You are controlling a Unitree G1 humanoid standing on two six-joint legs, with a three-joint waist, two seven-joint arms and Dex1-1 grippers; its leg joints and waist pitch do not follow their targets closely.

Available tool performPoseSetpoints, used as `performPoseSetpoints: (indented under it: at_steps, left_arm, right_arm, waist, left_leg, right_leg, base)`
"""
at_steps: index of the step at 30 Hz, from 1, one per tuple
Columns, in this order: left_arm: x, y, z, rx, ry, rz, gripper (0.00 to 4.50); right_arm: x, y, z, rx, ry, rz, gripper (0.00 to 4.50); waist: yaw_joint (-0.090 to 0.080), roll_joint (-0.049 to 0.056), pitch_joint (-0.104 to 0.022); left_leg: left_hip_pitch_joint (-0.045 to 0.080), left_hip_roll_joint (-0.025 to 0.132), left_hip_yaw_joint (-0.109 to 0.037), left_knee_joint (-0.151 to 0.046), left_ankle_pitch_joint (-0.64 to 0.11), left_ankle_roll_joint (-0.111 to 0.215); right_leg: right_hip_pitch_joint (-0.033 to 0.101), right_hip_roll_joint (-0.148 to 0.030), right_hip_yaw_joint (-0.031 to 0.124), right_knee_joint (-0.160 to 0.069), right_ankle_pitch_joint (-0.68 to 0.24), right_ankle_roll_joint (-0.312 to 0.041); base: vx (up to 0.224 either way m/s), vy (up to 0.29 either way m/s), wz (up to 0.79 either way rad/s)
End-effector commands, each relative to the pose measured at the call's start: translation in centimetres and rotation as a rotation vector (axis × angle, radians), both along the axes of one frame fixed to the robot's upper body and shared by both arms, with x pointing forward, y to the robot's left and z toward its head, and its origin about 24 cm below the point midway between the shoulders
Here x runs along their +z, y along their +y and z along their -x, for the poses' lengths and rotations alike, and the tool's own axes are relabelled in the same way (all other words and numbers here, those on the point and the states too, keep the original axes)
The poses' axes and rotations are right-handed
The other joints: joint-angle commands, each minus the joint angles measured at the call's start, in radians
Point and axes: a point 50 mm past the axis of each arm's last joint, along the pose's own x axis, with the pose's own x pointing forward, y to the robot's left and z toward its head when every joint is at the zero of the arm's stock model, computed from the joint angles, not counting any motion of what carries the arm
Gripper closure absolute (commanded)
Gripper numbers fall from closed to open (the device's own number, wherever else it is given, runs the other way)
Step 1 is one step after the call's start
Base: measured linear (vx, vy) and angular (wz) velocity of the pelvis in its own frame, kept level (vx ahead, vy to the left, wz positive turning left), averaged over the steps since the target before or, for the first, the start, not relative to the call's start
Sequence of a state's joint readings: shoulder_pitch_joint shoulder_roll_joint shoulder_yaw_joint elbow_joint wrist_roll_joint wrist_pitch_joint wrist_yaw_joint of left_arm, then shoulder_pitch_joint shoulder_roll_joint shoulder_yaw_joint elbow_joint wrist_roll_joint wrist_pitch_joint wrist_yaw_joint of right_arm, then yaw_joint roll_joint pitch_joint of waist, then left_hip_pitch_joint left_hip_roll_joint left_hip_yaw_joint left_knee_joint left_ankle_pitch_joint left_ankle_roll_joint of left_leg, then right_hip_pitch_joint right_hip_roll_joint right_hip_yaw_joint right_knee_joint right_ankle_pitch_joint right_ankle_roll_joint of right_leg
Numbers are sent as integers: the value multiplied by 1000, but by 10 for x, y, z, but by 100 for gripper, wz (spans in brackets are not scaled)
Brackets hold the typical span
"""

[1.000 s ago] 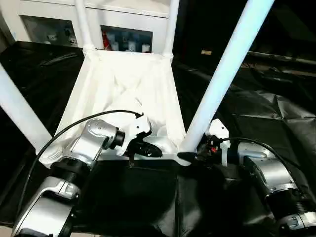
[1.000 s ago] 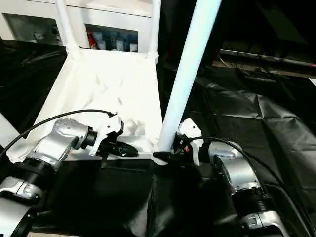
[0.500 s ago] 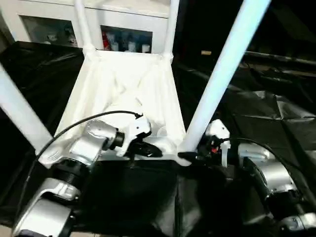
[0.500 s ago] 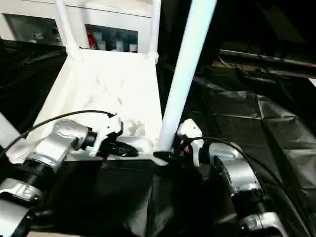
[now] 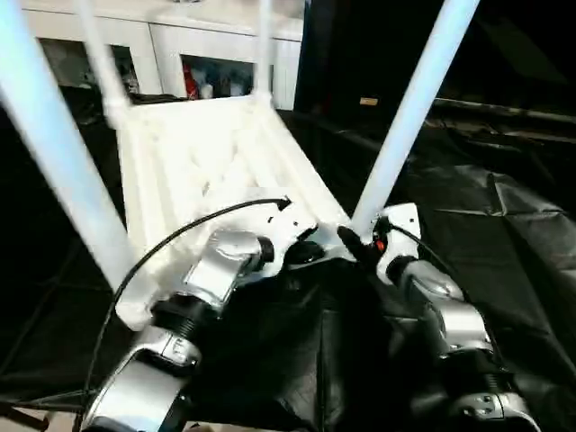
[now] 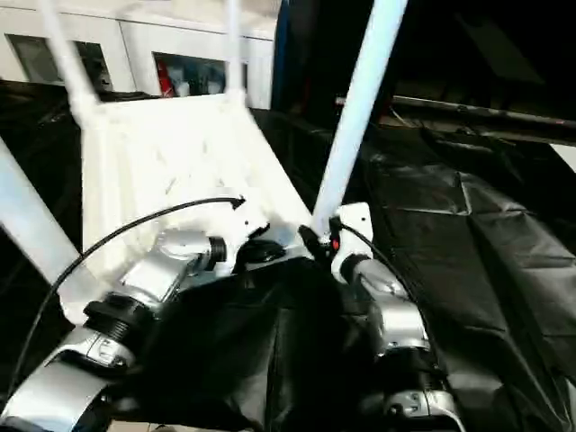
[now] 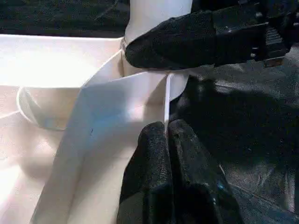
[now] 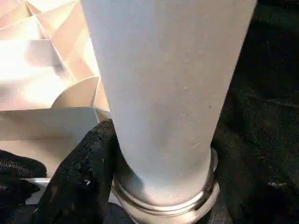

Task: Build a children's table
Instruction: Rotate leg to tighten

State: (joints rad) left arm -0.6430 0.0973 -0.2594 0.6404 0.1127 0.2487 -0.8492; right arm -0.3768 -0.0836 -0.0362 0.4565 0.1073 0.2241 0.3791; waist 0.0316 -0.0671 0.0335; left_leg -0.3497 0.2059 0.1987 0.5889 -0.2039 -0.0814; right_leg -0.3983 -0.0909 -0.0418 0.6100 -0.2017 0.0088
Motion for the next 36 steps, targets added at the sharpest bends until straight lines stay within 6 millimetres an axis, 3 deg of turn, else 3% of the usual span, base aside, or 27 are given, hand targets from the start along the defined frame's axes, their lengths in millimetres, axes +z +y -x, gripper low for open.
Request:
performPoseSetpoints:
  at_steps: [1, 3, 11, 16, 20, 23, 28, 36]
  left_arm:
    - [-4, -30, 12, -100, 30, 38, 450]
    - [-3, -25, 11, -103, 30, 37, 450]
    - [-1, 6, 10, -180, 63, 21, 450]
    - [4, 31, 17, -312, 124, 14, 450]
    - [6, 45, 23, -376, 188, 14, 450]
    - [6, 51, 25, -388, 210, 14, 450]
    - [5, 52, 25, -384, 217, 14, 450]
    - [5, 50, 24, -369, 194, 12, 450]
  right_arm:
    - [-9, 45, 9, 202, 53, -19, 111]
    - [-5, 43, 8, 226, 37, -16, 93]
    - [12, 17, 11, 469, -11, -28, 93]
    - [24, -9, 18, 637, -11, -22, 93]
    - [29, -22, 21, 700, -9, -17, 93]
    - [31, -24, 24, 744, 4, -40, 93]
    - [26, -22, 28, 782, 28, -24, 137]
    - [23, -19, 32, 817, 42, -8, 208]
  waist:
    - [-3, 2, -40]
    - [-2, 1, -40]
    - [0, -1, -41]
    - [1, 0, -48]
    - [7, 3, -45]
    - [11, 2, -44]
    - [12, 0, -45]
    - [14, -4, -48]
  left_leg:
    - [-1, 25, -16, -83, -248, 9]
    - [-2, 25, -14, -82, -232, 16]
    - [-6, 27, -14, -79, -209, 47]
    - [-2, 28, -8, -67, -108, 97]
    - [4, 32, -5, -67, -114, 105]
    - [4, 33, -5, -68, -124, 93]
    - [3, 31, -5, -66, -120, 81]
    - [2, 30, -5, -62, -87, 93]
  right_leg:
    - [28, -41, 36, -89, -259, -161]
    - [31, -43, 36, -87, -240, -169]
    - [38, -46, 36, -84, -223, -187]
    - [40, -41, 36, -58, -17, -261]
    - [39, -43, 36, -55, 0, -299]
    - [41, -44, 35, -55, -19, -299]
    - [42, -45, 36, -56, -32, -289]
    - [45, -45, 35, -50, 3, -292]
  base:
    - [0, 0, 0]
    - [0, 0, 0]
    - [0, 0, 0]
    - [0, 0, 0]
    - [0, 0, 0]
    - [0, 0, 0]
    - [0, 0, 0]
    - [0, 0, 0]
